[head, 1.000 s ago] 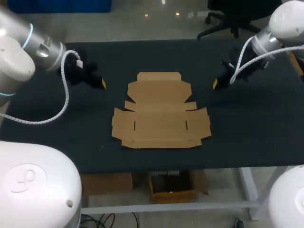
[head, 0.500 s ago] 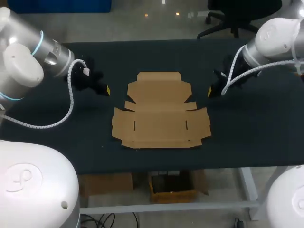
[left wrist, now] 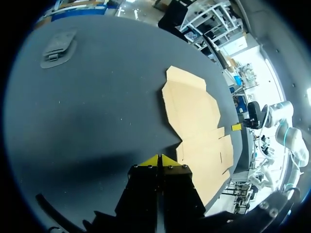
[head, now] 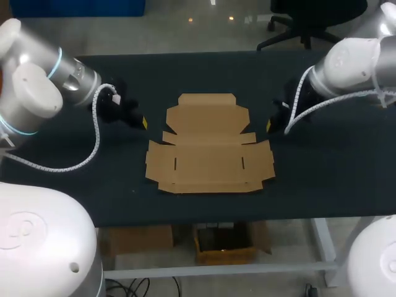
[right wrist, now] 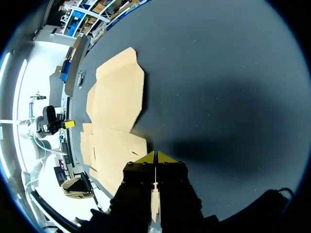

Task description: Assemble the packaging by folding the flat box into shape, placing the metal phone stand inside, and closing the box properly

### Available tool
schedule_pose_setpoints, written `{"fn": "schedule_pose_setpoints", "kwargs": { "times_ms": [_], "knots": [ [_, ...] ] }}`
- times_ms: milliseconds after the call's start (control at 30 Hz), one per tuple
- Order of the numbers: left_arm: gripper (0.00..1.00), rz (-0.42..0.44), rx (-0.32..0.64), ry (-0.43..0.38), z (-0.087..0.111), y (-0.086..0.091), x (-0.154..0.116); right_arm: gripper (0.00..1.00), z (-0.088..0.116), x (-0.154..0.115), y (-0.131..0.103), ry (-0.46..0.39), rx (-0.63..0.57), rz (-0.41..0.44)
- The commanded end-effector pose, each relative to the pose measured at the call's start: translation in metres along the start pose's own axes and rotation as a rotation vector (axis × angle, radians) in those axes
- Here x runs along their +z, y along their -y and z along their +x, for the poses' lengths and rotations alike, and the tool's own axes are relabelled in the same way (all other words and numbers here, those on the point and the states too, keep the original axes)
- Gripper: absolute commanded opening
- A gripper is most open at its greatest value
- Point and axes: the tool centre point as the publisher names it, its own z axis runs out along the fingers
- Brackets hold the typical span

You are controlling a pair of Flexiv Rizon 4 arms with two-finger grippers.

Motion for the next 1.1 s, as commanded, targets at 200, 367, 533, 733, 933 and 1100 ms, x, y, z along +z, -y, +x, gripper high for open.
{"fn": "schedule_pose_setpoints", "kwargs": {
  "times_ms": [200, 367, 533, 733, 933, 1100],
  "knots": [
    [0.0, -0.01, 0.026, -0.008, -0.003, 0.003, 0.017, 0.0, -0.002, 0.011, -0.006, -0.016, -0.016, 0.0],
    [0.0, -0.011, 0.032, -0.017, -0.002, 0.003, 0.024, 0.0, -0.002, 0.014, -0.008, -0.02, -0.018, -0.001],
    [0.0, -0.005, 0.028, -0.001, 0.002, -0.001, 0.031, 0.0, -0.003, 0.017, -0.009, -0.024, -0.019, -0.002],
    [0.0, -0.009, 0.029, -0.003, 0.005, -0.001, 0.039, 0.0, -0.002, 0.023, -0.011, -0.023, -0.02, 0.003],
    [0.0, -0.01, 0.022, -0.012, 0.005, -0.001, 0.041, 0.0, -0.005, 0.029, -0.011, -0.046, -0.032, 0.014],
    [0.0, -0.007, 0.019, -0.011, 0.006, -0.002, 0.042, 0.0, -0.005, 0.031, -0.011, -0.058, -0.034, 0.018]
  ]
}}
